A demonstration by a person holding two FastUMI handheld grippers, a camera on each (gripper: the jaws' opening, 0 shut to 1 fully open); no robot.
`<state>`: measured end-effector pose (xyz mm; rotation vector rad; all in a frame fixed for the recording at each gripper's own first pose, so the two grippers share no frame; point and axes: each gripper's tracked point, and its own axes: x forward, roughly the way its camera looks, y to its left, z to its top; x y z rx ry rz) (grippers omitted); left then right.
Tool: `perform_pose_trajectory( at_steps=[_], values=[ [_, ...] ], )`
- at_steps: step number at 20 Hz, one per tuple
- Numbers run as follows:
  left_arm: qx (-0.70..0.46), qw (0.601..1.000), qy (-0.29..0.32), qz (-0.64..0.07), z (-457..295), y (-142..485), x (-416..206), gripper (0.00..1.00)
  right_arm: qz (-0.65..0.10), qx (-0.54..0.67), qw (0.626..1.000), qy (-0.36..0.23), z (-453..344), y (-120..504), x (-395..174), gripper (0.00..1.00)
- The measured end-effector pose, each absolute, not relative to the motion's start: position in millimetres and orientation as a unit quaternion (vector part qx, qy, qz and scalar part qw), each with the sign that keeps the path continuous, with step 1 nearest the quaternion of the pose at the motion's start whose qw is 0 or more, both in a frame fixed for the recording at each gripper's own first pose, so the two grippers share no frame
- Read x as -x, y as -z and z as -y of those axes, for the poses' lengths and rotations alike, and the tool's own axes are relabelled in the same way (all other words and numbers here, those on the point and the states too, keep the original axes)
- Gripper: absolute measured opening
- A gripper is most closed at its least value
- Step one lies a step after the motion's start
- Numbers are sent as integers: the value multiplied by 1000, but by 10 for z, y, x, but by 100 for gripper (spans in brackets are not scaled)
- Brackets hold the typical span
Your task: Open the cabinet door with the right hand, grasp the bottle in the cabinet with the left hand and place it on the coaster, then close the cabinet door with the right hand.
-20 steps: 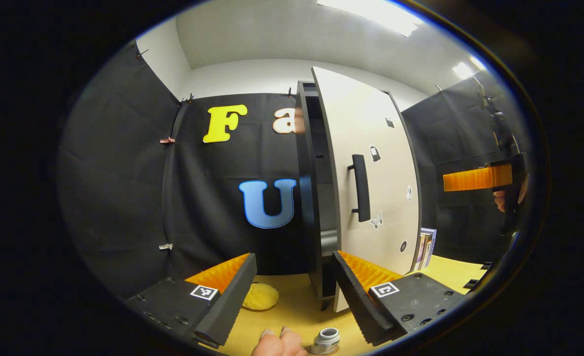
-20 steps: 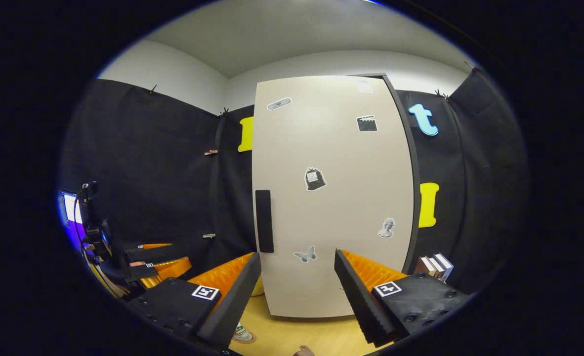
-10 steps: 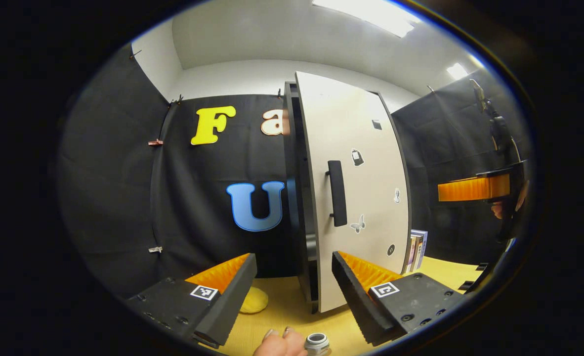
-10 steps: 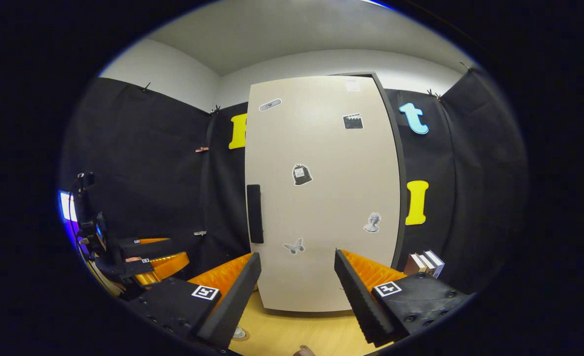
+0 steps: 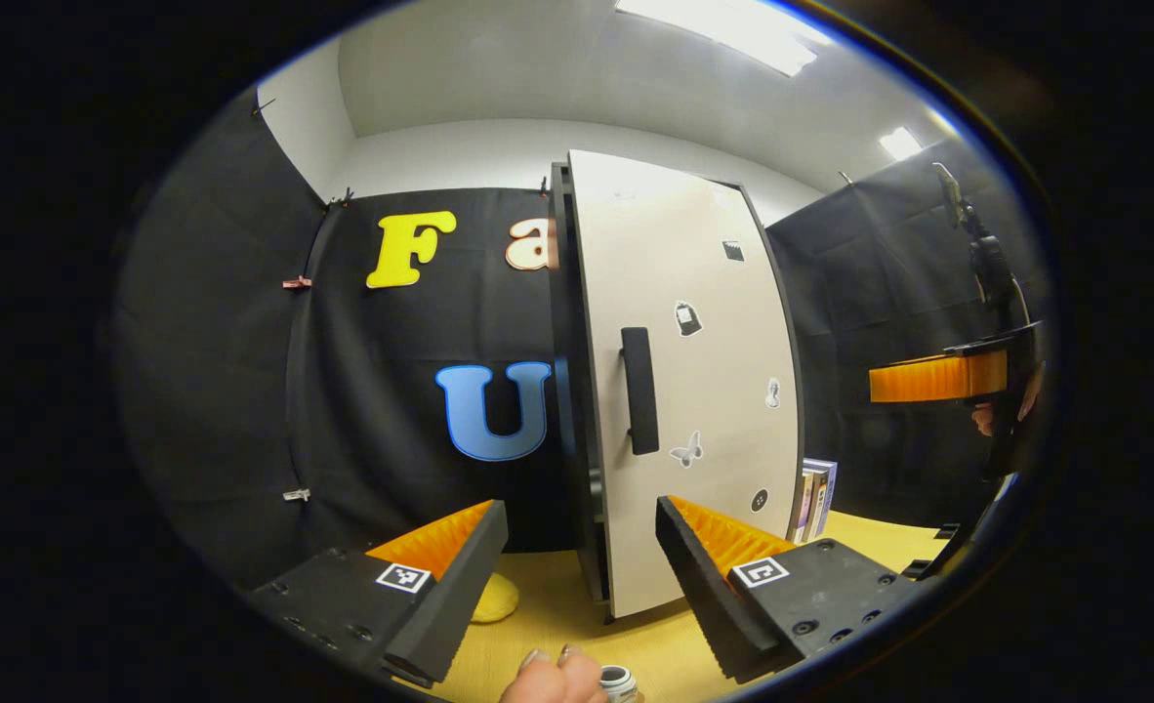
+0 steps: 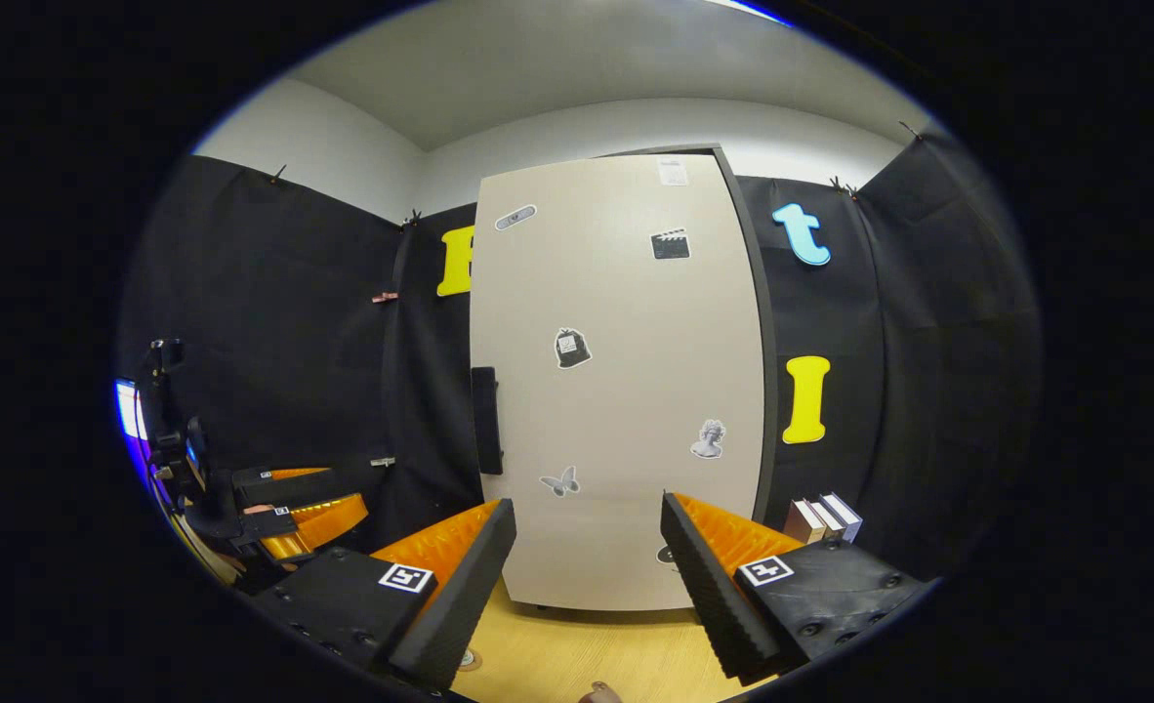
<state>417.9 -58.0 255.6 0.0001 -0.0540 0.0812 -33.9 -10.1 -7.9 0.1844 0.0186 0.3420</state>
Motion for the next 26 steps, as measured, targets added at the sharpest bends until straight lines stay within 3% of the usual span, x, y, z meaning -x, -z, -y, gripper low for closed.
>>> perform_pose_trajectory(
  at_steps=[26],
  values=[
    [-3, 999, -18, 32, 1159, -2516, -4513, 96, -26, -62, 986, -150, 565, 217, 365, 97]
  ],
)
